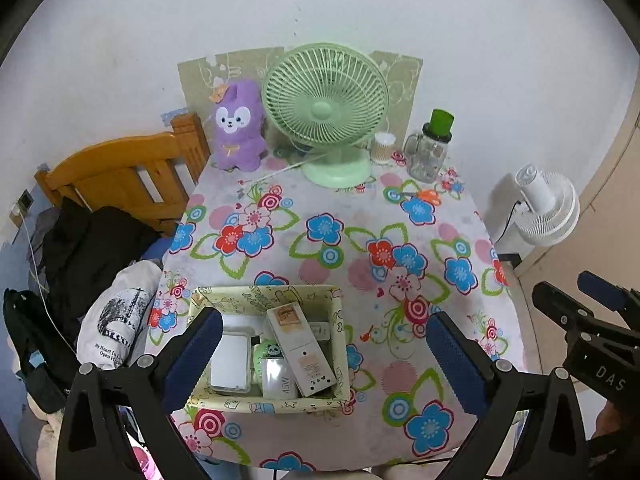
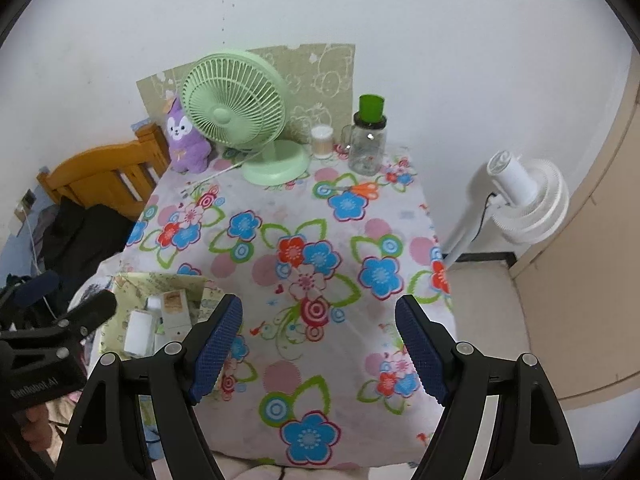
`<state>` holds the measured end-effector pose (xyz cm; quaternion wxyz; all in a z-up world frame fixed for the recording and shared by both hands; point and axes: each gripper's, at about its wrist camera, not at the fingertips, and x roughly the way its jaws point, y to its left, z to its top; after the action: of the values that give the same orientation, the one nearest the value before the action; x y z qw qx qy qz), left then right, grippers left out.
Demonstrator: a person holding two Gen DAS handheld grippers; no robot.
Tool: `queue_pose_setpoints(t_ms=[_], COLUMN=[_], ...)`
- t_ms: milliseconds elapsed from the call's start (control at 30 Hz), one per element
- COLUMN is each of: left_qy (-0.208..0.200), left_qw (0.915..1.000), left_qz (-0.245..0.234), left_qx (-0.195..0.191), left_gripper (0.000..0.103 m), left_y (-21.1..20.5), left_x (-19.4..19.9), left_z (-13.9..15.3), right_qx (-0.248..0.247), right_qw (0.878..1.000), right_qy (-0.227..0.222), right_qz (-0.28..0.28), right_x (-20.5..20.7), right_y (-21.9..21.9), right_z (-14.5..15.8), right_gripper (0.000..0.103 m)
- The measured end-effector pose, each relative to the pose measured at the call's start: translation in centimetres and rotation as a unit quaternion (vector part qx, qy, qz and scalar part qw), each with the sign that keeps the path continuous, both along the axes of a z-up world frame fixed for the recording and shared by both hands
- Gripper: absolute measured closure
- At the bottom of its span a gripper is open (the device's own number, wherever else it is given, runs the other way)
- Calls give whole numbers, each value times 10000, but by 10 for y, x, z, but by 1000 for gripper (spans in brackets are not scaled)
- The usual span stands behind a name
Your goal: Organize rigid objects
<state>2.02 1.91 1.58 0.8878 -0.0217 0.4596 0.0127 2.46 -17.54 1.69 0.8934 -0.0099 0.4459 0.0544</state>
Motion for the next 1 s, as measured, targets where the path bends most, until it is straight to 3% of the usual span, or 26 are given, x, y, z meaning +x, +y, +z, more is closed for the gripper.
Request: queue_pose_setpoints(t_ms=[367,1000], left_qy=[-221,-297], left_qw=[9997,9995], left_qz=[-85,-84], left_qx=[75,-80], left_gripper=[0,0], left_y=[-10,-11], left_x=[-19,-30], left_z=[14,12], right_qx=[-119,-231], right_qw=[9992,9989], right_qy=[-344,-396], right_qz=[-168,-112], right_x=[-26,-35], right_y=[-10,-4], right_z=[11,8], right_gripper=[10,10])
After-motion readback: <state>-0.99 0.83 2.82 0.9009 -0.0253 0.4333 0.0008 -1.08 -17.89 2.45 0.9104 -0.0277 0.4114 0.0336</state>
